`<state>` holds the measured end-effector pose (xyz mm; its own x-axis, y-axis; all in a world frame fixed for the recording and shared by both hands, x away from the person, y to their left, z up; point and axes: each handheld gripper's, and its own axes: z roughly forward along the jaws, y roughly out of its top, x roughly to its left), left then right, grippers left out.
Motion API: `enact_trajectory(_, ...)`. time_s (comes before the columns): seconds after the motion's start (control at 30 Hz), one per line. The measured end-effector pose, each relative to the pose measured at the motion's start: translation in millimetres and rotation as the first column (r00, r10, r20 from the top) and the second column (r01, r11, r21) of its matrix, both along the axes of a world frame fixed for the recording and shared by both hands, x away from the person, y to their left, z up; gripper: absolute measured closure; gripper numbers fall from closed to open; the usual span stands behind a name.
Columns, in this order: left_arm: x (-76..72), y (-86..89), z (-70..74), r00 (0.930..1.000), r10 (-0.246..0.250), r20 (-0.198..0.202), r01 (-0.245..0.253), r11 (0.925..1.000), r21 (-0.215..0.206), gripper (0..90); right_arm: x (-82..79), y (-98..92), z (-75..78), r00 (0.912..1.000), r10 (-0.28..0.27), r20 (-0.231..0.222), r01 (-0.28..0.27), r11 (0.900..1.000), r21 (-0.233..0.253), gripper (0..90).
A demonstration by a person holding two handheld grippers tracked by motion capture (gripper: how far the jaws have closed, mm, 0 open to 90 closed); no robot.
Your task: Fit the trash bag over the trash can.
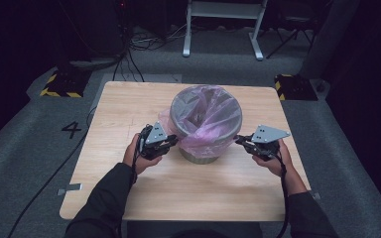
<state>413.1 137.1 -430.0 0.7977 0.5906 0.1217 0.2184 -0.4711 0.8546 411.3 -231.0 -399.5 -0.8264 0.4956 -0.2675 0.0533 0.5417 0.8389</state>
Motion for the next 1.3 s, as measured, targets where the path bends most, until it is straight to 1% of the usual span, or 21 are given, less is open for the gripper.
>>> enact_trajectory(0.1,1.4,0.4,-3.3,0.9997,-0.020,-0.010,0.020,0.9998,0.003,89.9,0.9,-3.4,-6.0,0.9995,0.018,-0.026,-0.018,1.000,-0.022,90.0)
enact_trajectory(0.17,1.5,-0.2,-7.0,0.9997,-0.021,-0.008,0.022,0.9997,0.012,90.0,2.0,-5.9,-11.2,0.9985,0.022,-0.051,-0.024,0.999,-0.036,90.0)
enact_trajectory(0.27,2.8,-0.8,-14.5,0.9995,-0.018,-0.025,0.018,0.9993,0.034,90.0,5.6,-10.2,-16.9,0.9967,0.012,-0.081,-0.015,0.999,-0.044,90.0)
enact_trajectory(0.33,4.1,-0.7,-17.9,0.9993,-0.010,-0.036,0.012,0.9984,0.055,90.0,9.5,-11.9,-21.1,0.9931,0.006,-0.117,-0.013,0.998,-0.062,90.0)
enact_trajectory(0.37,4.7,0.0,-18.8,0.9994,-0.005,-0.036,0.007,0.9982,0.060,90.0,14.5,-12.1,-27.1,0.9878,-0.009,-0.155,-0.005,0.996,-0.094,90.0)
enact_trajectory(0.4,5.4,1.0,-19.3,0.9996,0.003,-0.029,-0.001,0.9974,0.072,90.0,14.5,-12.1,-27.1,0.9878,-0.009,-0.155,-0.005,0.996,-0.094,90.0)
enact_trajectory(0.47,6.8,3.2,-21.2,0.9995,0.015,-0.029,-0.012,0.9967,0.081,90.0,20.3,-11.8,-35.0,0.9815,-0.029,-0.189,0.002,0.990,-0.142,90.0)
enact_trajectory(0.5,7.6,5.0,-22.2,0.9993,0.018,-0.031,-0.016,0.9968,0.078,89.9,23.1,-11.9,-38.9,0.9790,-0.032,-0.201,0.001,0.988,-0.151,90.0)
enact_trajectory(0.53,8.0,6.8,-23.2,0.9992,0.019,-0.034,-0.016,0.9973,0.072,89.5,25.4,-11.9,-42.4,0.9752,-0.041,-0.218,0.009,0.990,-0.144,90.0)
enact_trajectory(0.57,8.1,8.0,-24.3,0.9986,0.041,-0.033,-0.038,0.9970,0.067,81.0,27.9,-12.0,-45.4,0.9724,-0.055,-0.227,0.022,0.989,-0.143,90.0)
enact_trajectory(0.63,8.0,10.7,-24.1,0.9961,0.080,-0.039,-0.077,0.9945,0.071,57.2,30.7,-12.8,-49.2,0.9703,-0.066,-0.233,0.037,0.991,-0.128,90.0)
enact_trajectory(0.7,4.7,17.1,-21.8,0.9931,0.108,-0.046,-0.105,0.9932,0.050,33.6,30.7,-15.0,-50.3,0.9687,-0.064,-0.240,0.040,0.994,-0.102,90.0)
enact_trajectory(0.73,1.1,21.3,-20.4,0.9916,0.121,-0.043,-0.120,0.9922,0.032,24.3,30.5,-17.0,-49.9,0.9686,-0.059,-0.241,0.039,0.995,-0.087,89.3)
enact_trajectory(0.77,-4.1,27.0,-19.1,0.9907,0.130,-0.040,-0.130,0.9915,0.010,19.7,29.6,-19.3,-48.6,0.9680,-0.057,-0.244,0.041,0.997,-0.073,87.1)
enact_trajectory(0.83,-12.0,36.3,-17.2,0.9898,0.137,-0.041,-0.137,0.9904,-0.017,18.2,27.5,-25.2,-44.5,0.9670,-0.055,-0.249,0.048,0.998,-0.034,83.1)
enact_trajectory(0.9,-20.2,46.7,-16.2,0.9872,0.152,-0.048,-0.153,0.9880,-0.022,16.5,24.6,-31.9,-40.3,0.9655,-0.028,-0.259,0.032,0.999,0.011,69.9)
enact_trajectory(0.93,-24.2,51.3,-16.5,0.9850,0.165,-0.051,-0.165,0.9861,-0.015,16.3,23.3,-35.3,-38.7,0.9643,-0.025,-0.264,0.034,0.999,0.030,61.6)
enact_trajectory(1.03,-35.6,63.2,-21.4,0.9839,0.172,-0.050,-0.171,0.9851,0.015,16.2,17.3,-45.7,-35.0,0.9619,-0.025,-0.272,0.043,0.997,0.060,51.3)
enact_trajectory(1.1,-40.1,68.0,-27.1,0.9783,0.195,-0.069,-0.193,0.9803,0.043,16.1,11.7,-52.2,-34.7,0.9613,-0.032,-0.274,0.058,0.994,0.087,46.7)
enact_trajectory(1.2,-44.0,71.7,-39.5,0.9715,0.206,-0.117,-0.196,0.9762,0.094,16.2,5.5,-57.3,-37.1,0.9583,-0.063,-0.279,0.087,0.993,0.074,37.5)
enact_trajectory(1.3,-49.0,71.5,-48.7,0.9670,0.210,-0.144,-0.195,0.9743,0.113,16.2,-0.3,-63.9,-36.2,0.9586,-0.072,-0.276,0.099,0.991,0.085,29.1)
